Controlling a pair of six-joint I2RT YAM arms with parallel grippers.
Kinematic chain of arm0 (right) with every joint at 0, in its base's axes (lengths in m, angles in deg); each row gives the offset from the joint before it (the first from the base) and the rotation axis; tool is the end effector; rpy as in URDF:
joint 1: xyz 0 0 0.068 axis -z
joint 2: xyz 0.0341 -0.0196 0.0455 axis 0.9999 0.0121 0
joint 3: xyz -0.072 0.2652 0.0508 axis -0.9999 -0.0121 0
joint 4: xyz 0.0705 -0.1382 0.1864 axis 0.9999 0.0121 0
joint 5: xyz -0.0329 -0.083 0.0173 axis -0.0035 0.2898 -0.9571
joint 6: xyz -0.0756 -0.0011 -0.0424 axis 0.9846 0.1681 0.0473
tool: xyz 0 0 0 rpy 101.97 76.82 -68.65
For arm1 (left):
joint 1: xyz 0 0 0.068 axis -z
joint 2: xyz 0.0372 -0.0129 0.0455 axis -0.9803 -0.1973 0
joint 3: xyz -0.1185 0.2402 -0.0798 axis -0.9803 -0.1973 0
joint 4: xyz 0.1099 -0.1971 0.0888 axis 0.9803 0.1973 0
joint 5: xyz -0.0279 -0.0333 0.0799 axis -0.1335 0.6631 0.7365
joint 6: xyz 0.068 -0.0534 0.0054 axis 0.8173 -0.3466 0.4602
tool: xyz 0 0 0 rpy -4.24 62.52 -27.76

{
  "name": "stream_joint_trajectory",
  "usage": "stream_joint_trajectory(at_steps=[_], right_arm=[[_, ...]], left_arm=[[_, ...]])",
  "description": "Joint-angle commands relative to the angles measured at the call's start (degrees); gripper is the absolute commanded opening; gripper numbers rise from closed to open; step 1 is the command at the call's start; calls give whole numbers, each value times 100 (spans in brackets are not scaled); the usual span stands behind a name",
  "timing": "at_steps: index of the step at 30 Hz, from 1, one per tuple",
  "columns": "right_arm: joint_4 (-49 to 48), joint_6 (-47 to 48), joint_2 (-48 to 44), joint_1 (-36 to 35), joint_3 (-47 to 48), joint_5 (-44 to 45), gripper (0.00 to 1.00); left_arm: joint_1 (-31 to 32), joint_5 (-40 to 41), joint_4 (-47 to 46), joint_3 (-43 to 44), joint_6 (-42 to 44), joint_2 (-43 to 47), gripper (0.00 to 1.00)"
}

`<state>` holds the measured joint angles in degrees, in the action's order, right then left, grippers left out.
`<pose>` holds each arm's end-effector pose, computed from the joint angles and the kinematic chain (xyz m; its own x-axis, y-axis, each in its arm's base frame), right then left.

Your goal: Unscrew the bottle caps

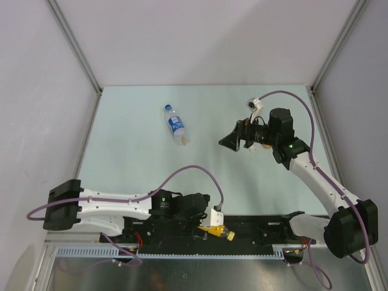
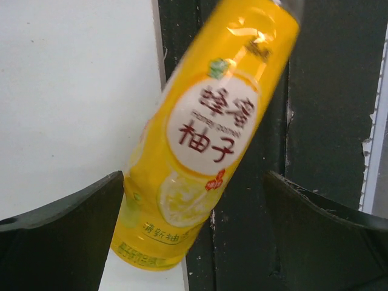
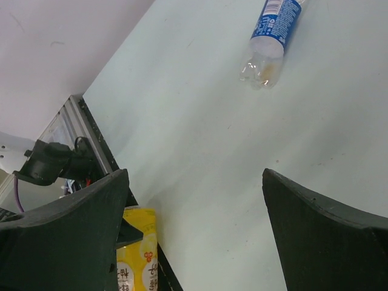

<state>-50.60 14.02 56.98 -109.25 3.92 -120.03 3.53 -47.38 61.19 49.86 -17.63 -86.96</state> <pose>0.2428 0.1398 0.3211 -0.5207 0.0309 -0.8532 -0.7136 0.5329 0.4548 0.0320 -0.2342 0.1845 0.1322 0.8266 -0.5470 0.9886 -0.0695 0.1338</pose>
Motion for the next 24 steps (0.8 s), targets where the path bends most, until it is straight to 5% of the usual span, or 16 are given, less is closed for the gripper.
stream_joint_trajectory(at_steps=[1,14,24], right_arm=[[37,124,-186,38,221,66,96],[90,174,-224,96,224,86,96],[69,134,-352,150,230,65,96]], left_arm=[[98,-107,-90,24,187,-208,100],[89,527,-500,307,18,-1503,96],[-362,110,-559,198,-277,-849,58]])
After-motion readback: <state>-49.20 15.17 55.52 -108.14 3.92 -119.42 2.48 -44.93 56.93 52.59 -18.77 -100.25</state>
